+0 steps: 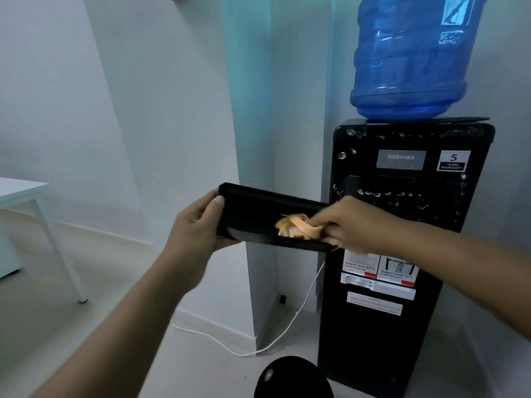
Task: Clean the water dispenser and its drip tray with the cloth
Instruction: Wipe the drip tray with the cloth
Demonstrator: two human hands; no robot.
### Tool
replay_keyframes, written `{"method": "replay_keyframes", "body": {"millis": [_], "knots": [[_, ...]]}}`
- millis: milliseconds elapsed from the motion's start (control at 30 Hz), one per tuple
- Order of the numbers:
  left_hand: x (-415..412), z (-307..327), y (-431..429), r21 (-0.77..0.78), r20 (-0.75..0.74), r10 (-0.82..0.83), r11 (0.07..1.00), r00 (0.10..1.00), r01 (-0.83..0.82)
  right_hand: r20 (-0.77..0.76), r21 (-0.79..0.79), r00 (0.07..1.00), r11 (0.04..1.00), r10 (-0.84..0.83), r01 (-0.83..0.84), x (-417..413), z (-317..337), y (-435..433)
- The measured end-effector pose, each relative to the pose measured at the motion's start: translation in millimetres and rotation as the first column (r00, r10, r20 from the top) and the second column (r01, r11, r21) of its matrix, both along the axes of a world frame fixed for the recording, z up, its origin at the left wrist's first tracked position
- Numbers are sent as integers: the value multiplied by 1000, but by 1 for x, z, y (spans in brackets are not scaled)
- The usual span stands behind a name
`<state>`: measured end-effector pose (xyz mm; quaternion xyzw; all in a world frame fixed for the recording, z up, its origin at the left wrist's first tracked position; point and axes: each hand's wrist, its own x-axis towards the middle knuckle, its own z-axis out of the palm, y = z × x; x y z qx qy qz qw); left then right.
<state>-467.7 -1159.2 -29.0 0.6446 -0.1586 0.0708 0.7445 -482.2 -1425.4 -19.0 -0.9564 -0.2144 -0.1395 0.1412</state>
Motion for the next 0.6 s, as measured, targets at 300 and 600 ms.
{"method": "replay_keyframes", "body": {"millis": [300, 600], "knots": [[-5, -5, 1, -22, 4, 24, 999, 1000, -24, -96, 43, 993, 996, -74, 79, -7, 9, -1], [-14, 1, -10, 24, 65, 33, 999, 997, -35, -62, 35, 993, 994, -98, 101, -5, 2, -2]]}}
